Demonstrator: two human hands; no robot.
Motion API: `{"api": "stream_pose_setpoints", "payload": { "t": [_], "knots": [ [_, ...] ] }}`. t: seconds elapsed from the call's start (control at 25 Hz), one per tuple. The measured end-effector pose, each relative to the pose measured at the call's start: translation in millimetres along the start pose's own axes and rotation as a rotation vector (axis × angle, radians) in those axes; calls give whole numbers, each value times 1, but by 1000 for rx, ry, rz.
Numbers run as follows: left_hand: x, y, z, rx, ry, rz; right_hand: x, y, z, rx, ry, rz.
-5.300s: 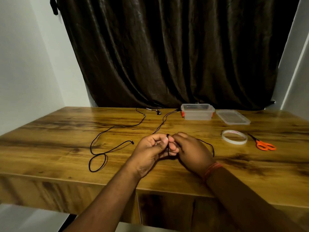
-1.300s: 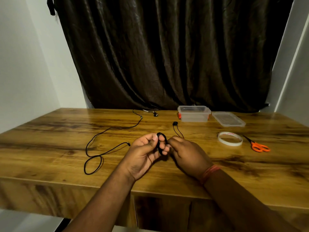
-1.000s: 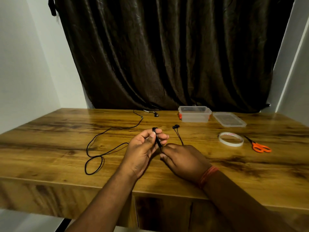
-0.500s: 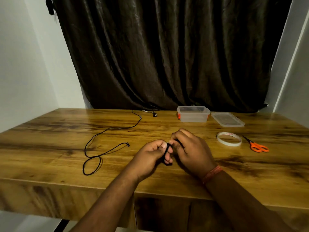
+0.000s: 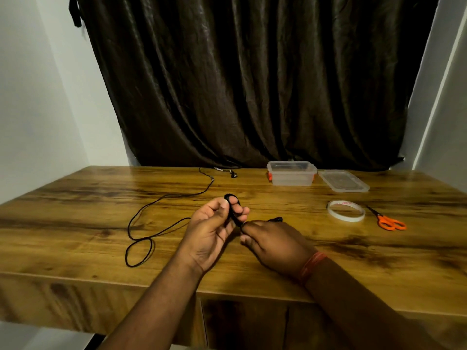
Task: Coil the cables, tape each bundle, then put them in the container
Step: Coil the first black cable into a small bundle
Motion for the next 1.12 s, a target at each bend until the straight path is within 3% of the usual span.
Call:
{"api": "stream_pose_setpoints", "payload": {
  "t": [0.12,0.2,0.28,0.44,0.64,1.12],
  "knots": [
    [-3,-4,9,-250,83,-60,4,-9,8,27,69,67],
    [-4,-14,12,-468,34,-45,6,-6,18,-30,145,43],
    [-2,-23,8,-535,-51,3,8,1,29,-97,238,-6],
    [3,-31,-3,-439,-166,114,10,16,43,-138,372,-127],
    [9,-31,-13,-390,-270,167,9,27,43,-213,414,-198],
    [0,-10,-2,79,-76,102,0,17,14,-315,108,-123]
  ]
}}
Point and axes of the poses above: each hand's wrist, its own x-axis away from the middle knuckle, its own z-axis out of the back of the hand, y = z × x, the point moved 7 cm from there along -x, towards the middle knuckle, and after that the axes turned 6 degrees about -z, right-handed, at the moved point
